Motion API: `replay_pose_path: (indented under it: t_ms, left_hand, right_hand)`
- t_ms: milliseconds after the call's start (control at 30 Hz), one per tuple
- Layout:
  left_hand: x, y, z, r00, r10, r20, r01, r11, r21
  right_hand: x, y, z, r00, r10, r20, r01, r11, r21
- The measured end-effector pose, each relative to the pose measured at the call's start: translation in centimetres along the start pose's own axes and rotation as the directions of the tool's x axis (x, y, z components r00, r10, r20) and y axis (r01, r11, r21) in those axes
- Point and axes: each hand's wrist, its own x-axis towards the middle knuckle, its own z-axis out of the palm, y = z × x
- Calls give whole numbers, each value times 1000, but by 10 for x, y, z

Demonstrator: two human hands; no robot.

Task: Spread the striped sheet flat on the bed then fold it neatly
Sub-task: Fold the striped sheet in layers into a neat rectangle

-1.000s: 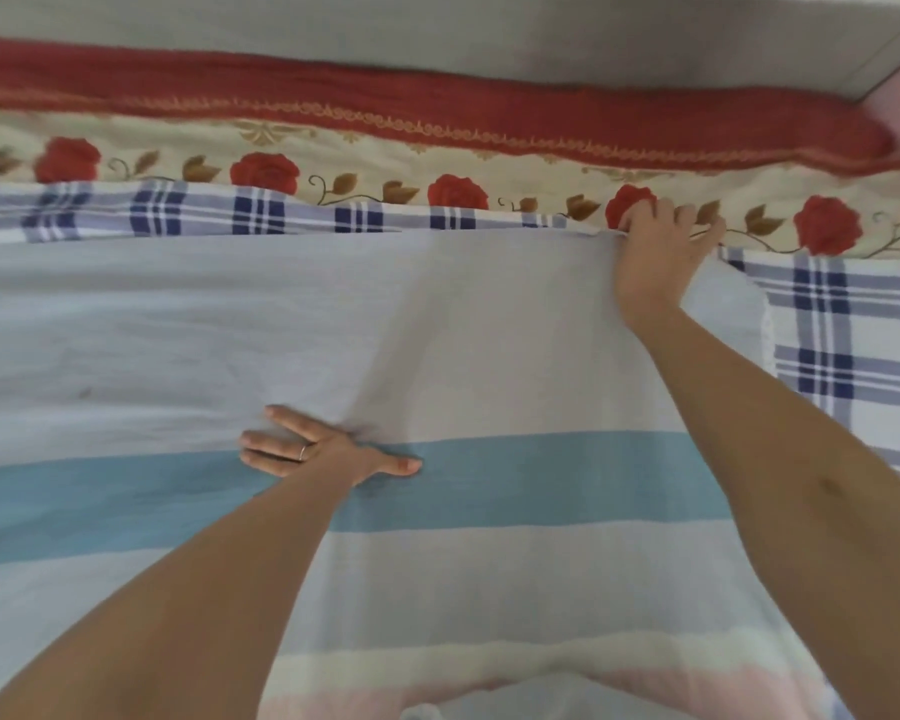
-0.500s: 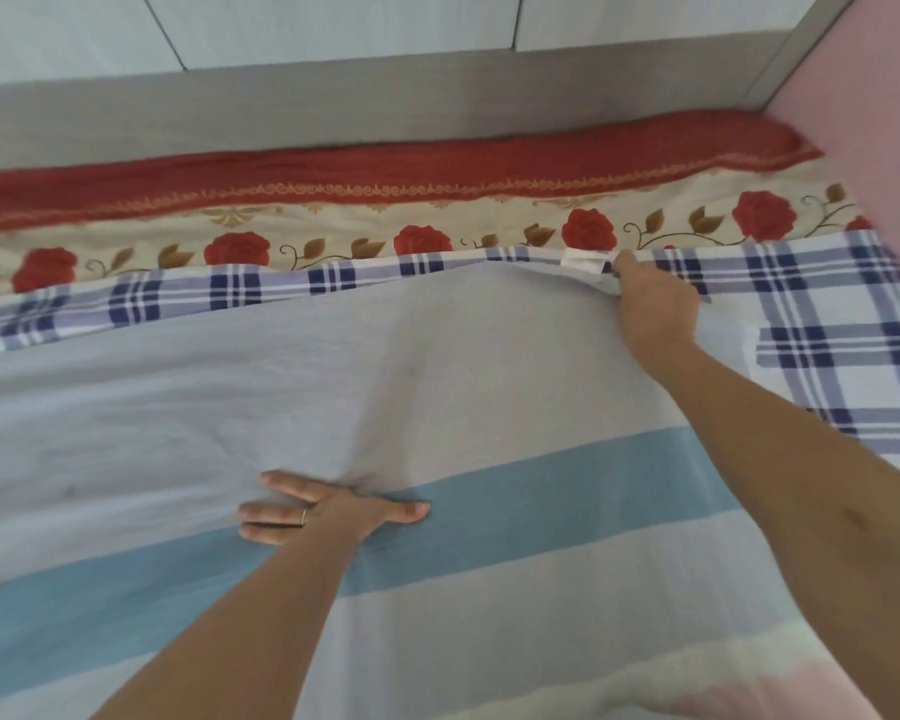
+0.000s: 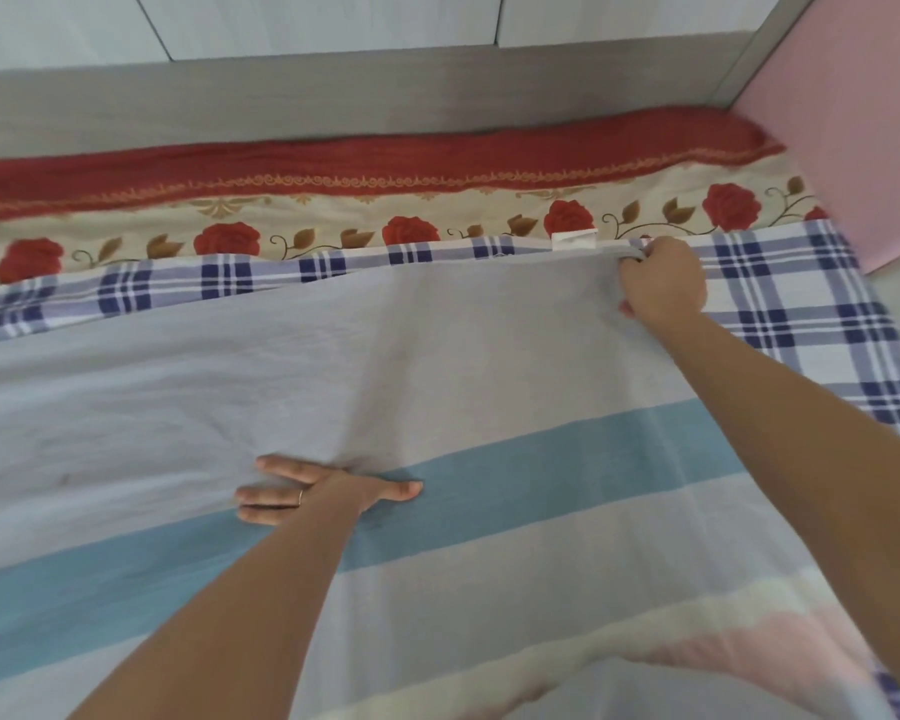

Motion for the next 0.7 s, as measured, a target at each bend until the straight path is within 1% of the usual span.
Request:
replay_pose_path:
  t_ms: [33, 67, 133, 200, 233, 267, 300, 333, 367, 400, 433, 467, 500, 533, 567, 600, 633, 667, 700]
  left_hand:
    - [-1, 0, -1, 1000, 2, -3, -2, 1000, -8]
    - [-2, 0, 0, 1000, 4, -6, -5, 1000, -22]
    - [-1, 0, 1, 1000, 15, -25, -16, 999, -42]
    - [0, 0, 4, 1000, 7, -20, -8, 998, -55]
    - [1, 0, 5, 1000, 9, -28, -10, 998, -61]
    - [2, 2, 6, 999, 8, -35, -11, 998, -65]
    - [5, 2, 7, 999, 6, -40, -8, 998, -67]
    - [5, 2, 7, 999, 9, -38, -11, 998, -61]
    - [7, 2, 6, 999, 7, -34, -9, 999, -49]
    - [8, 2, 6, 1000, -3, -30, 2, 999, -38]
    - [10, 2, 6, 1000, -10, -29, 9, 1000, -28]
    - [12, 1, 8, 1000, -12, -27, 11, 1000, -28]
    - [14, 0, 9, 999, -10, -38, 9, 1000, -24]
    - [16, 1, 11, 999, -12, -37, 11, 1000, -20]
    - [18, 1, 11, 999, -18, -31, 18, 1000, -19]
    - [19, 0, 13, 999, -16, -33, 16, 1000, -18]
    - [19, 3, 12, 999, -8, -43, 7, 1000, -22]
    - [20, 0, 15, 999, -8, -46, 7, 1000, -21]
    - [21, -1, 16, 999, 3, -48, -3, 1000, -8]
  right_hand:
    - [1, -4, 0, 996, 80, 39, -85, 988, 132]
    - [4, -6, 0, 989, 129, 69, -141, 969, 205]
    - [12, -8, 0, 985, 157, 68, -169, 959, 229]
    - [26, -8, 3, 993, 108, 44, -114, 978, 175]
    - [31, -5, 5, 994, 79, 75, -89, 986, 142]
    - [36, -1, 9, 985, 69, 160, -84, 993, 87]
    - [36, 4, 14, 964, 77, 255, -76, 997, -14]
    - [34, 9, 19, 949, 85, 303, -45, 989, -137]
    - [25, 11, 27, 952, 50, 302, 25, 971, -238]
    - [10, 11, 34, 959, -54, 280, 139, 946, -294]
    - [-9, 12, 42, 936, -214, 278, 296, 907, -300]
    - [-33, 13, 50, 869, -385, 311, 470, 839, -275]
    - [-54, 17, 57, 772, -509, 381, 619, 740, -264]
    - [-63, 23, 63, 669, -571, 476, 729, 628, -271]
    - [-63, 26, 69, 618, -551, 561, 770, 568, -290]
    - [-55, 30, 73, 642, -473, 604, 741, 586, -329]
    - [-39, 28, 76, 716, -394, 576, 664, 639, -388]
    - [-26, 27, 79, 799, -284, 530, 542, 722, -430]
    - [-12, 24, 81, 861, -175, 477, 413, 788, -457]
